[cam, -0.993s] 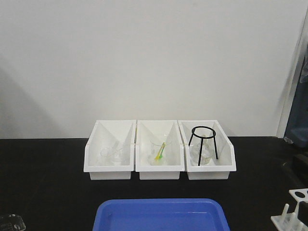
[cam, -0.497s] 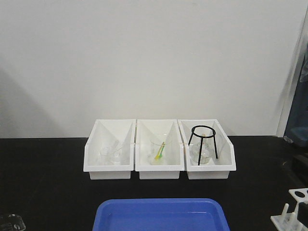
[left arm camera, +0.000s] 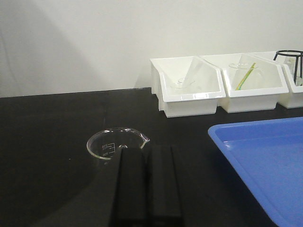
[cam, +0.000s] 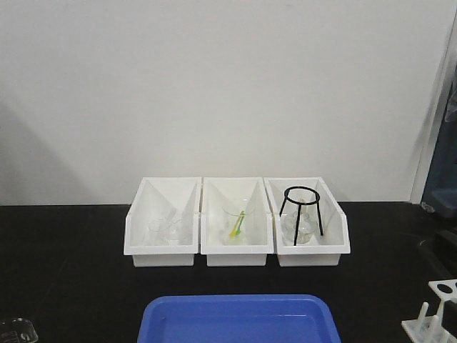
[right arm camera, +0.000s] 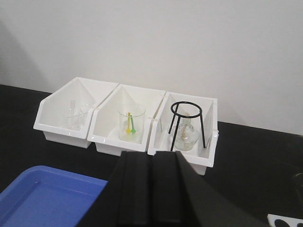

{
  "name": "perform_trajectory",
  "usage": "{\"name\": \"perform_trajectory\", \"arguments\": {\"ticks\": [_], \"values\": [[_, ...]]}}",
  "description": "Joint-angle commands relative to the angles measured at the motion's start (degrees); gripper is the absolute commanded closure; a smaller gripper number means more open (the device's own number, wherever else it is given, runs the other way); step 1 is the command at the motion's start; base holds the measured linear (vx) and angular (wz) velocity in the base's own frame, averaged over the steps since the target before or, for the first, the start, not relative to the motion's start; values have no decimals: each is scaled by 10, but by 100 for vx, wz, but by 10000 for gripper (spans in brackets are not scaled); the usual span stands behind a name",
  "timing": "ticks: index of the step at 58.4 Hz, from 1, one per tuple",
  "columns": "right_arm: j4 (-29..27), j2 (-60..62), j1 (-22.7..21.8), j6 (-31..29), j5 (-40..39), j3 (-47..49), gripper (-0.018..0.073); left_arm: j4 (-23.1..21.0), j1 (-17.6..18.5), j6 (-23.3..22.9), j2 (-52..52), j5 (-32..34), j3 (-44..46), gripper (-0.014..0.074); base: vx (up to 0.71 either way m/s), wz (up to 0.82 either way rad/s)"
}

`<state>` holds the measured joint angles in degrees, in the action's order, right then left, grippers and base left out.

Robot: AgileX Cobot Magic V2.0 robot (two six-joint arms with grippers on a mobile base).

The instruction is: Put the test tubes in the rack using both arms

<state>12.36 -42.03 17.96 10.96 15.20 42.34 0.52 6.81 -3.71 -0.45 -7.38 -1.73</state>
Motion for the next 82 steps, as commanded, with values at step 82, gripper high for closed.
{"name": "perform_trajectory", "arguments": {"ticks": [82], "values": [[-97, 431, -199, -47, -142, -447, 567, -5, 0, -5, -6, 47, -14, 617, 0, 0]]}}
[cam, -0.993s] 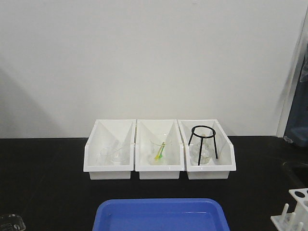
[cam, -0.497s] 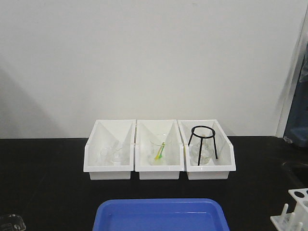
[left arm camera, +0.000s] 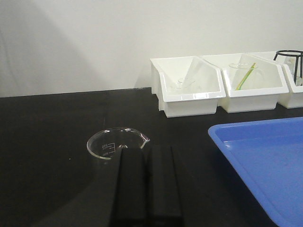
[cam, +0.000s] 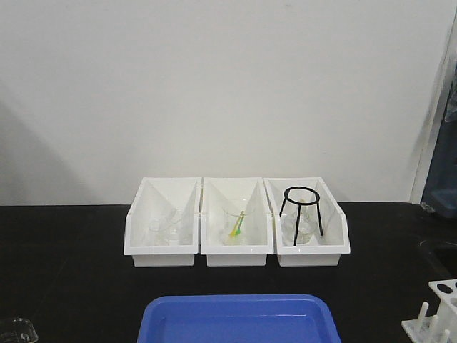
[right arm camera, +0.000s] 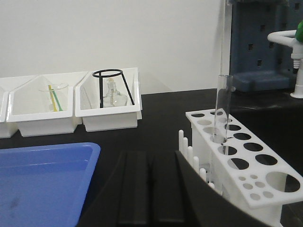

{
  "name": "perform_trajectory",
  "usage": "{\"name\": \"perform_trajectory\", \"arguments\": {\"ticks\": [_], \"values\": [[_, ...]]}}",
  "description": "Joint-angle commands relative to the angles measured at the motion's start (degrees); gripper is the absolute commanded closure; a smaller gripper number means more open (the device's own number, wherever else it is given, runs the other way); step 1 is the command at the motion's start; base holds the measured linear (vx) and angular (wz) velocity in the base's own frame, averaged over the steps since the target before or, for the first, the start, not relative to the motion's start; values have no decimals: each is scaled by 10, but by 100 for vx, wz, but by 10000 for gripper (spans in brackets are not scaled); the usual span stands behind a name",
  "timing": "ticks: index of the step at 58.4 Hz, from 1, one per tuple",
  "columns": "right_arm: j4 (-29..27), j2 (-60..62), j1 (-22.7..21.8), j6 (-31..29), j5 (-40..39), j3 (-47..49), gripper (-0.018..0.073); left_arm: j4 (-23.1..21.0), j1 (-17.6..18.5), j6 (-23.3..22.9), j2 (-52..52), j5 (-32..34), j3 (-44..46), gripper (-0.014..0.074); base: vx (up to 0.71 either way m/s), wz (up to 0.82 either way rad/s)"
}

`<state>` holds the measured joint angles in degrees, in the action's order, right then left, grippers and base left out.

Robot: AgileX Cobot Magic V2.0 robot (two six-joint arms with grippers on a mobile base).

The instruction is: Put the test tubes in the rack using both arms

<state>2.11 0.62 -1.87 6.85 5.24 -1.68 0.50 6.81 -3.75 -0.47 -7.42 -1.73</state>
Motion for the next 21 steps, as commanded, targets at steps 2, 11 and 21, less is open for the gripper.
{"name": "perform_trajectory", "arguments": {"ticks": [2, 11, 21], "values": [[5, 5, 0, -5, -42, -7, 567, -5, 0, -4, -6, 47, -14, 617, 0, 0], [5, 5, 0, -5, -42, -7, 567, -5, 0, -4, -6, 47, -14, 617, 0, 0], [5, 5, 0, -5, -42, -7, 567, -5, 0, -4, -6, 47, -14, 617, 0, 0]]}}
